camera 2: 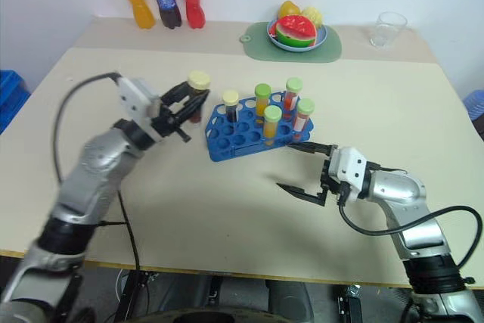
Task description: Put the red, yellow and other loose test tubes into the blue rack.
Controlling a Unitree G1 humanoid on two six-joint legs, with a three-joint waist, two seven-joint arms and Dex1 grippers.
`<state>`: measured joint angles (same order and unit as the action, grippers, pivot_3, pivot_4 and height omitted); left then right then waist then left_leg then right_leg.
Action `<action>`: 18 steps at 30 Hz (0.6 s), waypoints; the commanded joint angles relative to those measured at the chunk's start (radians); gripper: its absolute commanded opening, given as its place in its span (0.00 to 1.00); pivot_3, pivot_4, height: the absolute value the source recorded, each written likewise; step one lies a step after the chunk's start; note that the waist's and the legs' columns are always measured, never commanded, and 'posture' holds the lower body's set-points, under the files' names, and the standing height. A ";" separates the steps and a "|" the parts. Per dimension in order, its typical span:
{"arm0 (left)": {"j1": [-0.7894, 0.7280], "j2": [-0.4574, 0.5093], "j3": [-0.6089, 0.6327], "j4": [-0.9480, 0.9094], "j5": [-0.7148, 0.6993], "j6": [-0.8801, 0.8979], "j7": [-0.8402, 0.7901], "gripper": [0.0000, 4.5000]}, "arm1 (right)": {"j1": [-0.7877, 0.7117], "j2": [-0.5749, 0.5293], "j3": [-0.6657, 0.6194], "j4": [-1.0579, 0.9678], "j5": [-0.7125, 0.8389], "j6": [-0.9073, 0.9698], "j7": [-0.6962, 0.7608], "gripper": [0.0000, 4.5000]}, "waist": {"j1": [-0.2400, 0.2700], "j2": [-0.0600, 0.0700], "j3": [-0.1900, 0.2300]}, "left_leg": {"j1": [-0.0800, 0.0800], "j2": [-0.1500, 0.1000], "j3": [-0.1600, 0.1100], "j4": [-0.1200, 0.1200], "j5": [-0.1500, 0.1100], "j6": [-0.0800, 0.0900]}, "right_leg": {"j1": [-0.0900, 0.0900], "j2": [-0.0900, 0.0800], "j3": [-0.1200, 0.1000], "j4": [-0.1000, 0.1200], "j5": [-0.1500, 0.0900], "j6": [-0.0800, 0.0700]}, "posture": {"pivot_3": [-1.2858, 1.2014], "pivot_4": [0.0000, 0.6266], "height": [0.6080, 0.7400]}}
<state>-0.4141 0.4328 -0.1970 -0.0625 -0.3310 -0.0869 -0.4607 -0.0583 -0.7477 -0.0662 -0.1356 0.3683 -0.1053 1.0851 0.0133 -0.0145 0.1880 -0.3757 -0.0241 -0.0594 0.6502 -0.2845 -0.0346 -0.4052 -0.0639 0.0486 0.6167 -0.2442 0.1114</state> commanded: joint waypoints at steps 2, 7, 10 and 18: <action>-0.020 -0.102 -0.031 0.119 0.082 -0.174 -0.068 0.18 | 0.050 -0.047 -0.080 -0.081 0.034 0.023 0.005 1.00 | -0.001 0.000 0.000 | 0.000 0.000 0.000 0.000 0.000 0.000 | 0.000 0.000 0.000 0.000 0.000 0.000 | 0.52 0.24 1.00; -0.025 -0.208 -0.042 0.222 0.103 -0.263 -0.133 0.18 | 0.097 -0.089 -0.144 -0.126 0.055 0.058 0.010 1.00 | -0.002 0.000 0.000 | 0.001 0.001 0.000 0.000 0.000 0.000 | 0.000 0.001 0.000 0.001 0.000 0.001 | 0.52 0.24 1.00; -0.029 -0.248 -0.042 0.268 0.108 -0.281 -0.164 0.18 | 0.121 -0.104 -0.175 -0.146 0.061 0.074 0.011 1.00 | -0.001 0.000 0.000 | 0.001 0.001 0.000 0.002 0.000 0.001 | 0.001 0.001 0.000 0.002 0.000 0.001 | 0.52 0.24 1.00; -0.028 -0.290 -0.018 0.384 0.126 -0.314 -0.203 0.18 | 0.146 -0.106 -0.203 -0.173 0.061 0.092 0.004 1.00 | -0.001 0.000 0.000 | 0.002 0.001 -0.001 0.002 0.000 0.001 | 0.002 0.001 0.000 0.002 0.001 0.001 | 0.52 0.24 1.00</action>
<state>-0.4397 0.1493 -0.2198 0.3139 -0.2184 -0.3879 -0.6570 0.0866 -0.8453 -0.2408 -0.2738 0.4154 -0.0131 1.0930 0.0127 -0.0142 0.1878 -0.3742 -0.0233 -0.0600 0.6526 -0.2848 -0.0339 -0.4034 -0.0625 0.0482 0.6188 -0.2434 0.1131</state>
